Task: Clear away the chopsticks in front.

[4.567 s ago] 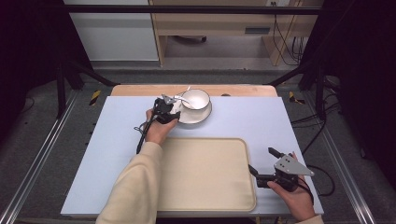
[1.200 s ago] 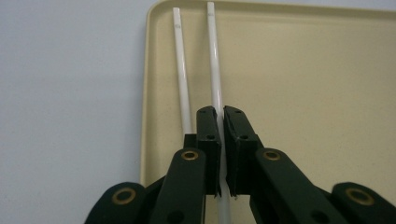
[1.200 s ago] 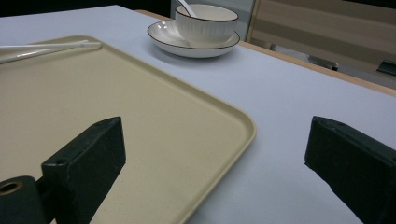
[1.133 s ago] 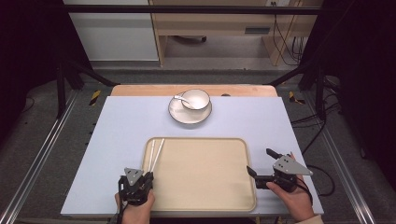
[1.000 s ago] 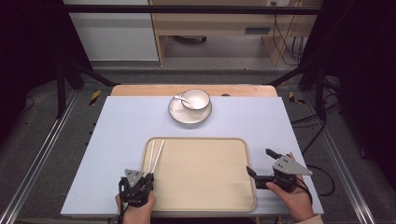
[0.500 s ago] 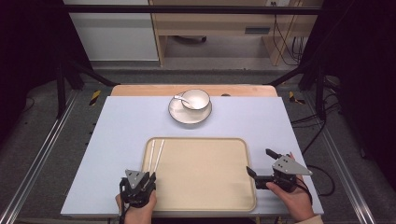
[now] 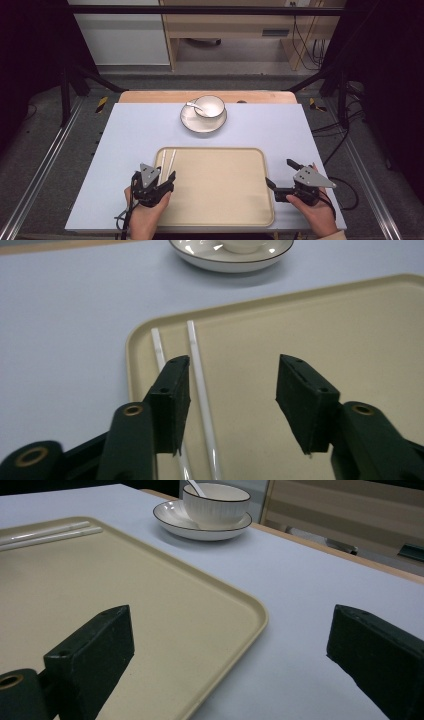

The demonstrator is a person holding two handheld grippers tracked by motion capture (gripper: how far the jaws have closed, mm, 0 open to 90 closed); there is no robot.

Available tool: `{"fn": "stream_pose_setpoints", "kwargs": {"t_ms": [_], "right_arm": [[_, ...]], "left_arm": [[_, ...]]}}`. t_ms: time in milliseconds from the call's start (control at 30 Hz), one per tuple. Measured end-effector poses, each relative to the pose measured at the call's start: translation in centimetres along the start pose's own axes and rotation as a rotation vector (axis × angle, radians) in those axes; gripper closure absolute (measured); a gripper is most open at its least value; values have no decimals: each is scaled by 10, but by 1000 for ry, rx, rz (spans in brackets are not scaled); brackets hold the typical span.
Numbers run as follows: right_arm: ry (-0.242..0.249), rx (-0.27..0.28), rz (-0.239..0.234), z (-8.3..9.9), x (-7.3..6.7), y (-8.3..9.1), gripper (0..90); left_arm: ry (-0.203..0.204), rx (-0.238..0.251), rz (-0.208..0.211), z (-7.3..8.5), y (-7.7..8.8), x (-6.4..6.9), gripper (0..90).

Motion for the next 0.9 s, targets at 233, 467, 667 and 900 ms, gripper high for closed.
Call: {"fn": "stream_pose_setpoints", "kwargs": {"t_ms": [233,467,667,900], "right_arm": [[-2,4,23,0,3,2,45],[-30,27,46,-1,10,6,42],[-39,55,79,-2,17,10,39],[-34,62,99,-2,19,11,37]], "left_arm": [[-110,70,84,-33,-2,-20,288],[-207,131,155,-55,-1,-27,221],[-186,194,249,-59,-2,-41,134],[-195,241,270,-55,4,-66,73]]}}
Point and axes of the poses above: each handheld gripper's, and its own axes: y roughly backward along the jaws, z roughly out of its underside, x roughly to its right, the point moved 5 cm from there along -y, roughly forward along the jaws, and after that the axes turned 1 degree about z, right-handed, at the moved point
